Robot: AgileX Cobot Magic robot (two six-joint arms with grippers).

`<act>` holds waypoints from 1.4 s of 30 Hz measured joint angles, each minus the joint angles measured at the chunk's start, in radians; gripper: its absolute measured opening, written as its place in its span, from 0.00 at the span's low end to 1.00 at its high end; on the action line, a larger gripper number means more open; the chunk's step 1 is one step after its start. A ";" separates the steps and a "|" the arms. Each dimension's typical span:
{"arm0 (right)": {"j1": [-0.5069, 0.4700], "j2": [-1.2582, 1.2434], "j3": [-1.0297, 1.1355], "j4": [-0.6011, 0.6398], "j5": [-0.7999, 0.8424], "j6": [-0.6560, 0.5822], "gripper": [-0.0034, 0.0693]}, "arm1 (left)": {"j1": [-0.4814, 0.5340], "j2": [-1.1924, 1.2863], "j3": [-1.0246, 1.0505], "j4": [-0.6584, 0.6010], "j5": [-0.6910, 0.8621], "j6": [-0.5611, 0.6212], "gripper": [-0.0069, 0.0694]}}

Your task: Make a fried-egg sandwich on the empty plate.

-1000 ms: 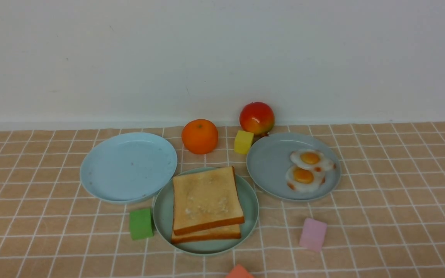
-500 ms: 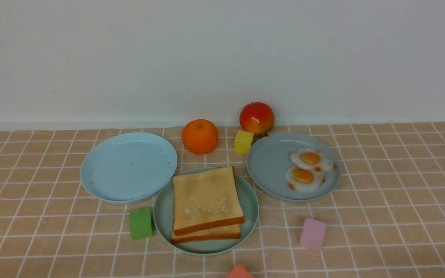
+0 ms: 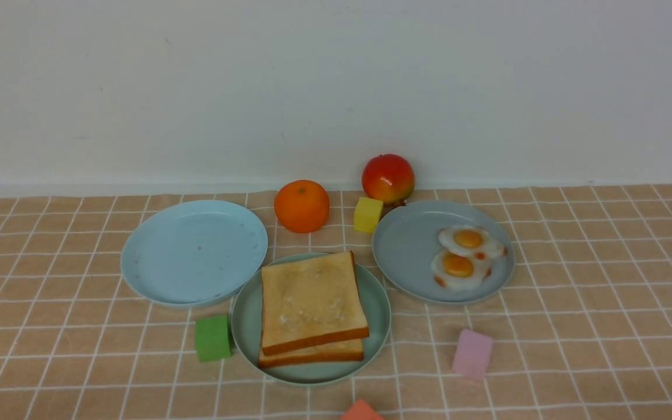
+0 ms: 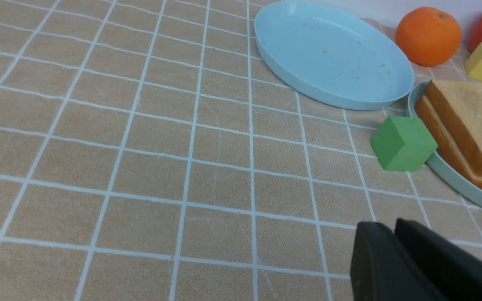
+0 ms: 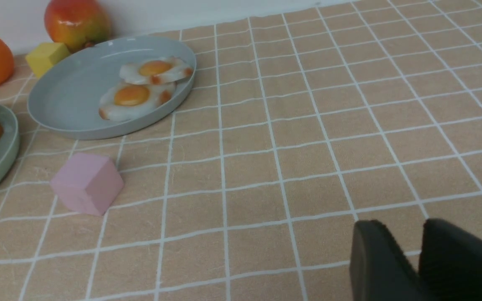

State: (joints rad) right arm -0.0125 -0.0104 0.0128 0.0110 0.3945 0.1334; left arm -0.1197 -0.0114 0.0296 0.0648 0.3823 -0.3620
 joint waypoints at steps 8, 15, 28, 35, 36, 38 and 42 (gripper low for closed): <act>0.000 0.000 0.000 0.000 0.000 0.000 0.32 | 0.000 0.000 0.000 0.000 0.000 0.000 0.19; 0.000 0.000 0.000 0.000 -0.001 0.000 0.33 | 0.000 0.000 0.000 0.000 0.000 0.000 0.20; 0.000 0.000 0.000 0.000 -0.001 0.001 0.36 | 0.000 0.000 0.000 0.000 0.000 0.000 0.20; 0.000 0.000 0.001 0.000 -0.002 0.001 0.37 | 0.000 0.000 0.000 0.000 0.000 0.000 0.20; 0.000 0.000 0.001 0.000 -0.002 0.001 0.37 | 0.000 0.000 0.000 0.000 0.000 0.000 0.20; 0.000 0.000 0.001 0.000 -0.002 0.001 0.37 | 0.000 0.000 0.000 0.000 0.000 0.000 0.20; 0.000 0.000 0.001 0.000 -0.003 0.001 0.37 | 0.000 0.000 0.000 0.000 0.000 0.000 0.20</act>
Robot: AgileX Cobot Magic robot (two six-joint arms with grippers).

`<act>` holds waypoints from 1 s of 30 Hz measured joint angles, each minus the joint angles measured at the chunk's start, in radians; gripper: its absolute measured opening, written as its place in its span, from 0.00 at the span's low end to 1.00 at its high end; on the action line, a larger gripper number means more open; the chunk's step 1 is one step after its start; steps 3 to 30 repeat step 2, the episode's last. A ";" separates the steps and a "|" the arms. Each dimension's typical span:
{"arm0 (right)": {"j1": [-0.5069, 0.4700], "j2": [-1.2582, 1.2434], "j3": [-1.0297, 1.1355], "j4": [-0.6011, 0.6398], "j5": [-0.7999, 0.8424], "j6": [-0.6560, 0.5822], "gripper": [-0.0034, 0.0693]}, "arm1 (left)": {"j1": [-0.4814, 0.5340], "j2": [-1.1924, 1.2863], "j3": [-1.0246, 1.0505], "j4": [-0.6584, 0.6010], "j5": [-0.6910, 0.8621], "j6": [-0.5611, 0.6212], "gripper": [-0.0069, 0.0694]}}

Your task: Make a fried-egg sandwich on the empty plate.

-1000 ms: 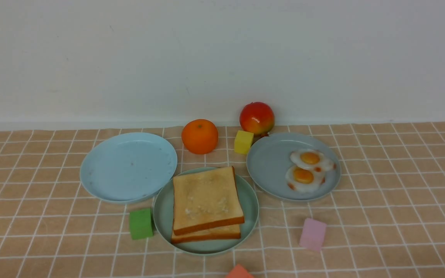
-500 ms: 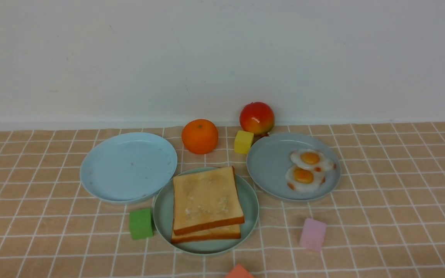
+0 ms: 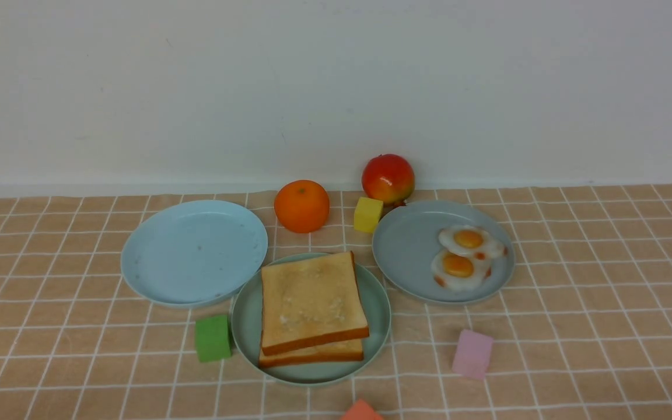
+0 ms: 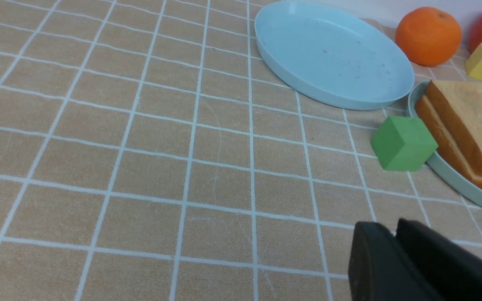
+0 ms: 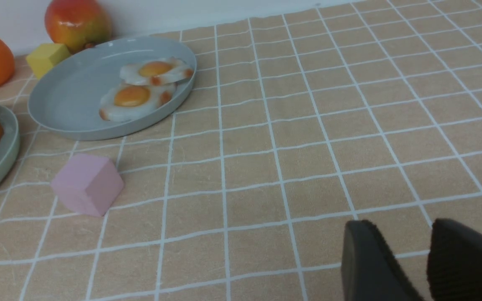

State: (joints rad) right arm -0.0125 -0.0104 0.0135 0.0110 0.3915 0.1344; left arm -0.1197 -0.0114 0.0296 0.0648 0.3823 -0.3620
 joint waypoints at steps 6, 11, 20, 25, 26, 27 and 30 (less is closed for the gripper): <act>0.000 0.000 0.000 0.000 0.000 0.000 0.37 | 0.000 0.000 0.000 0.000 0.000 0.000 0.20; 0.000 0.000 0.000 0.000 0.000 0.000 0.37 | 0.000 0.000 0.000 0.000 0.000 0.000 0.20; 0.000 0.000 0.000 0.000 0.000 0.000 0.37 | 0.000 0.000 0.000 0.000 0.000 0.000 0.20; 0.000 0.000 0.000 0.000 0.000 0.000 0.37 | 0.000 0.000 0.000 0.000 0.000 0.000 0.20; 0.000 0.000 0.000 0.000 0.000 0.000 0.37 | 0.000 0.000 0.000 0.000 0.000 0.000 0.20; 0.000 0.000 0.000 0.000 0.000 0.000 0.37 | 0.000 0.000 0.000 0.000 0.000 0.000 0.20; 0.000 0.000 0.000 0.000 0.000 0.000 0.37 | 0.000 0.000 0.000 0.000 0.000 0.000 0.20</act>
